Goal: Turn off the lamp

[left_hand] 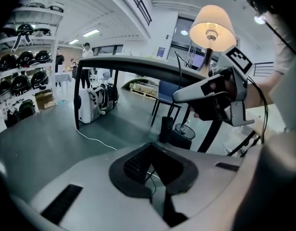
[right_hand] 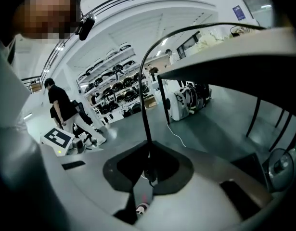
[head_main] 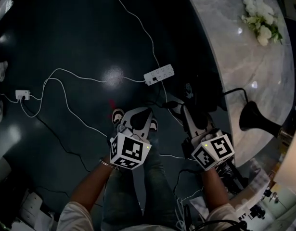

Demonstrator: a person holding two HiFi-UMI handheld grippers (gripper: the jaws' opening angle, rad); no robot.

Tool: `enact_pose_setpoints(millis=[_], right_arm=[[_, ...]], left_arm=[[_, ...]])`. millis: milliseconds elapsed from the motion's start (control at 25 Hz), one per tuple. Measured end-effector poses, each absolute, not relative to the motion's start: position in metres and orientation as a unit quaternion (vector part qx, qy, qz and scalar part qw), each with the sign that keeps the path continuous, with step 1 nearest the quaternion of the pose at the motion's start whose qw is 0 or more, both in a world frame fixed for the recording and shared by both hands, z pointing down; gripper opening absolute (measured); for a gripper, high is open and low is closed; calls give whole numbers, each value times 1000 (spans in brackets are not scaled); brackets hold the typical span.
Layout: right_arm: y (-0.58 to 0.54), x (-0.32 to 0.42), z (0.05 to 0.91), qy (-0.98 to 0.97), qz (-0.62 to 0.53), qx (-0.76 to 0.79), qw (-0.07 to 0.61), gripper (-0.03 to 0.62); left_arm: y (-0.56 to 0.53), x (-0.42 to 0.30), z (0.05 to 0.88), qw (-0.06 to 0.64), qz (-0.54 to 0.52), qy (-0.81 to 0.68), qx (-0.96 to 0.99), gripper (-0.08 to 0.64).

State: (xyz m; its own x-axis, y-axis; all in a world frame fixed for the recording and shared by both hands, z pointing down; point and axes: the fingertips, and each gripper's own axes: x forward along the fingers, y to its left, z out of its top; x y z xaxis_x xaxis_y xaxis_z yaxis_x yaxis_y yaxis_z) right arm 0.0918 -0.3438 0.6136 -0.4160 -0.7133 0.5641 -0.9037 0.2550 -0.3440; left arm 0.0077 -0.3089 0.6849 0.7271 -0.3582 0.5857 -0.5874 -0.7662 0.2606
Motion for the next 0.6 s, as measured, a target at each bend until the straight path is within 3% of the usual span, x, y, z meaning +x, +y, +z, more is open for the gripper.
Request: enact_pose_setpoints(millis=[160,280,600], right_arm=[[-349,83,596,-787,309,508,163,15],[-349,76,587,-795,305,496,170,15],[-341,72,584,-807,301,474,182,15]], left_arm=[[-312,19,668,197,275,-226,914,16],[-313,33,660,175,282,-198,922,111],[-311,53,660,157,280,-143,936,118]])
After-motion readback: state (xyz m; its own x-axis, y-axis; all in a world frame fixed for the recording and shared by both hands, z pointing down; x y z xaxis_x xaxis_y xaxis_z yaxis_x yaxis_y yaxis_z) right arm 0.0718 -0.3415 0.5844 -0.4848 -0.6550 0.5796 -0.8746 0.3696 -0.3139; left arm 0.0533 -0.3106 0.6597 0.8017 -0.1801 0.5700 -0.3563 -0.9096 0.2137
